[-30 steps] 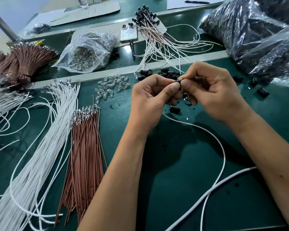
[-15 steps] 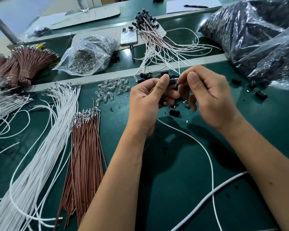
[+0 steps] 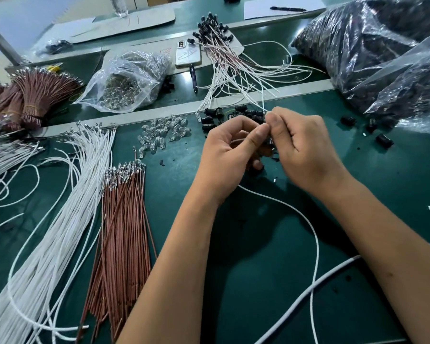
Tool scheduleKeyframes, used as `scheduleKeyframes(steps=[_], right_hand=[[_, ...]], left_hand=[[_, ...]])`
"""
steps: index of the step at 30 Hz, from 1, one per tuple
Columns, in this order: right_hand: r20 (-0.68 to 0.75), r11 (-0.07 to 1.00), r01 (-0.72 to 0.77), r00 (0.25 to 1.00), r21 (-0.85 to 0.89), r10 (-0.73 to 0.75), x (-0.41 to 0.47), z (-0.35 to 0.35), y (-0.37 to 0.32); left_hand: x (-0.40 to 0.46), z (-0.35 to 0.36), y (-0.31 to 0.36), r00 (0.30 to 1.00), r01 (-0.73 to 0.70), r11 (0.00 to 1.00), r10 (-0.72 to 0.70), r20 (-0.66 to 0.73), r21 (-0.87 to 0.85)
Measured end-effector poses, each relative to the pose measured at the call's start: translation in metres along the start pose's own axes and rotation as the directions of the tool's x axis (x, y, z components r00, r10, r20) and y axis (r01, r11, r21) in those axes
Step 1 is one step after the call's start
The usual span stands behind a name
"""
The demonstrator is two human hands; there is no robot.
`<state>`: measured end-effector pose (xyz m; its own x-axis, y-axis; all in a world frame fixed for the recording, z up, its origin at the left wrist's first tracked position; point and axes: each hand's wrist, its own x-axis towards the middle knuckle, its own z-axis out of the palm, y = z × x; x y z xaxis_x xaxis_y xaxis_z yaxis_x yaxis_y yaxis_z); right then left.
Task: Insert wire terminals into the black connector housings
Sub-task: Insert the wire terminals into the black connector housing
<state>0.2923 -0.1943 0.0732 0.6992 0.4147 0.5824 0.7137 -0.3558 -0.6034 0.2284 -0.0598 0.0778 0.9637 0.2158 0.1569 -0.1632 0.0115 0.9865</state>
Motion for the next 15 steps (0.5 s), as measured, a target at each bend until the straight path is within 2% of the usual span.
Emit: scheduleKeyframes(steps=[4, 9, 11, 13, 15], right_hand=[[0.065, 0.999, -0.005, 0.998, 0.052, 0.002, -0.001, 0.002, 0.0], [0.169, 0.967, -0.167, 0.976, 0.192, 0.135, -0.001, 0.007, 0.003], [0.195, 0.907, -0.281, 0.954, 0.314, 0.228, 0.0, 0.009, 0.003], [0.144, 0.806, -0.389, 0.92, 0.445, 0.365, 0.004, 0.005, 0.007], [0.118, 0.744, -0.449, 0.883, 0.495, 0.454, 0.008, -0.001, 0.013]], left_hand=[[0.002, -0.006, 0.0, 0.999, -0.045, 0.994, 0.044, 0.012, 0.095], [0.003, -0.013, -0.002, 0.996, -0.081, 0.99, 0.075, 0.048, 0.118], [0.003, -0.016, -0.003, 0.995, -0.094, 0.988, 0.088, 0.056, 0.124], [0.001, -0.014, -0.002, 0.991, -0.127, 0.987, 0.123, 0.051, 0.103], [0.0, -0.007, -0.001, 0.988, -0.155, 0.987, 0.154, 0.03, 0.037]])
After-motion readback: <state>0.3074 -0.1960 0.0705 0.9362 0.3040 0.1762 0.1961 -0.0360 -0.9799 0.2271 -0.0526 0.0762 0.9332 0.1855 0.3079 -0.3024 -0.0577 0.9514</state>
